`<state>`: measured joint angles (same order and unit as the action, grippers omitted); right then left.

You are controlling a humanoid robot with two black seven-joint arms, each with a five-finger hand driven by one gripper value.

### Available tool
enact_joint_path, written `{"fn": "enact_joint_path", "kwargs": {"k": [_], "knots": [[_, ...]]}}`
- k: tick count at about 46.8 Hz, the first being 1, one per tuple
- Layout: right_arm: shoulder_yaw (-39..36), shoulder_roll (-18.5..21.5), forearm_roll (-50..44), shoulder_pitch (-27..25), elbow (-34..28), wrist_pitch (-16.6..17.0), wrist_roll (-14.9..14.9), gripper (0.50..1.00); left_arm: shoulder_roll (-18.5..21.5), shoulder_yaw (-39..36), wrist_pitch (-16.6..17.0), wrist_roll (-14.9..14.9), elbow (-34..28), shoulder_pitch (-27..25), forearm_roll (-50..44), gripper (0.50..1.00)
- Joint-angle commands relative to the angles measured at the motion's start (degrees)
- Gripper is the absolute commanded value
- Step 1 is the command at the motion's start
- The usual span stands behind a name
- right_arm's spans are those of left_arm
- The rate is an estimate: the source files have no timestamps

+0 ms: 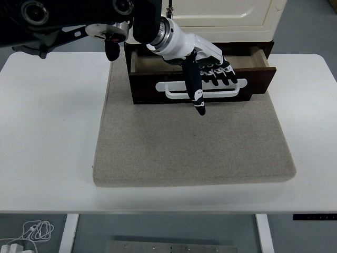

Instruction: Open the drawer under the combination cabinet

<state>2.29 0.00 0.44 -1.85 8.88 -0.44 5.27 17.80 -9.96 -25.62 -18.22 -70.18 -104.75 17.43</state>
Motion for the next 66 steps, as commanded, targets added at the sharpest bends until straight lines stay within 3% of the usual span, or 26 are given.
{"fn": "enact_joint_path", "kwargs": {"k": [1,66], "knots": [[0.00,0.00,0.00,0.00,0.00,0.00,0.00,0.928,0.05,0.03,-0.13,0.03,-0.05,-0.01,-0.03,0.999],[0.00,0.00,0.00,0.00,0.00,0.00,0.00,0.928,0.22,-0.50,-0.74,0.03,-1.63,0.78,-0.03,1.000]]}}
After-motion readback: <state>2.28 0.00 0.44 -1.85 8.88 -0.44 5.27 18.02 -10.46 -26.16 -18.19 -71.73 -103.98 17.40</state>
